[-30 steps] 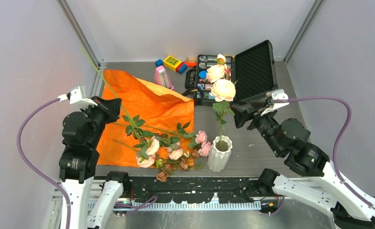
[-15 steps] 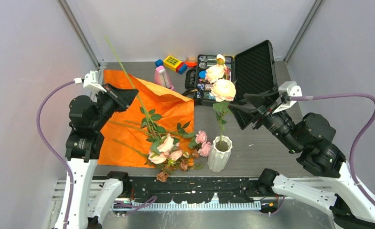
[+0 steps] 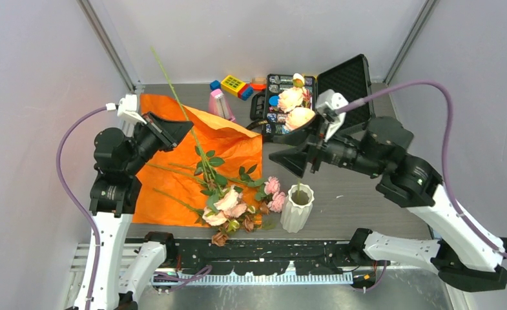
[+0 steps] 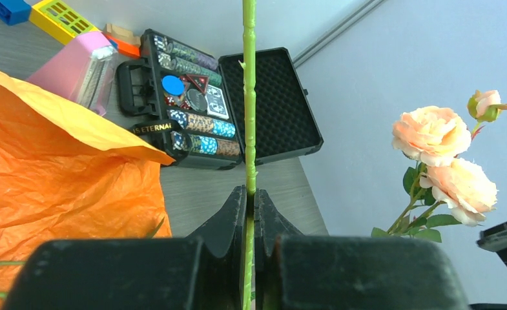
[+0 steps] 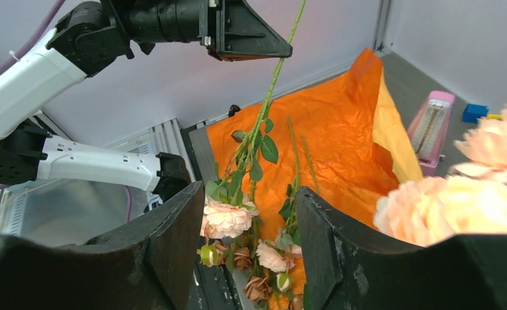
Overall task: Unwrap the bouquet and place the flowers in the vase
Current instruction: Pick up the fake flower from the wrapping paper.
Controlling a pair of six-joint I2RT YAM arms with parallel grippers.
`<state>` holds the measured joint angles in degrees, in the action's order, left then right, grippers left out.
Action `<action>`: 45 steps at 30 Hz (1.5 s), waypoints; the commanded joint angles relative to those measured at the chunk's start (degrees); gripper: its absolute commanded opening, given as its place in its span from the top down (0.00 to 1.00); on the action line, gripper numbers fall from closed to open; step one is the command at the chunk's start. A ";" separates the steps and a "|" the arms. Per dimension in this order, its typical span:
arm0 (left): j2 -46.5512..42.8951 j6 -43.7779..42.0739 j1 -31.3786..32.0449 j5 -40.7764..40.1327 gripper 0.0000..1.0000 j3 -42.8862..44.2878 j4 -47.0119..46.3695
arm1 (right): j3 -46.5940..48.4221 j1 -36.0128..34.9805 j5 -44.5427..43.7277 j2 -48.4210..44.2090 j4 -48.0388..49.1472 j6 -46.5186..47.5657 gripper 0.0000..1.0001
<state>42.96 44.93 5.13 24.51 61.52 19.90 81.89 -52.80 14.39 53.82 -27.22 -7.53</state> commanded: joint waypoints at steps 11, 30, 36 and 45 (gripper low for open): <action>-1.94 2.21 -0.20 5.11 1.00 0.09 -1.27 | 8.55 -18.48 -20.24 14.99 -1.42 3.69 0.38; -4.82 3.50 -0.21 4.50 1.00 -0.73 -0.68 | 9.79 -18.49 -17.98 33.66 7.80 -7.35 0.27; -5.22 2.53 -0.26 4.02 1.00 -2.03 0.05 | 9.61 -17.87 -19.70 35.48 8.34 -10.37 0.51; -3.45 -11.56 -0.27 2.29 0.82 -0.62 11.72 | 5.87 -15.35 -18.66 31.14 4.57 -13.33 0.99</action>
<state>38.00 42.98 5.10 26.35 59.33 23.35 87.99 -69.19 -4.21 89.45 -23.31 -18.94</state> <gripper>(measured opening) 0.069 0.057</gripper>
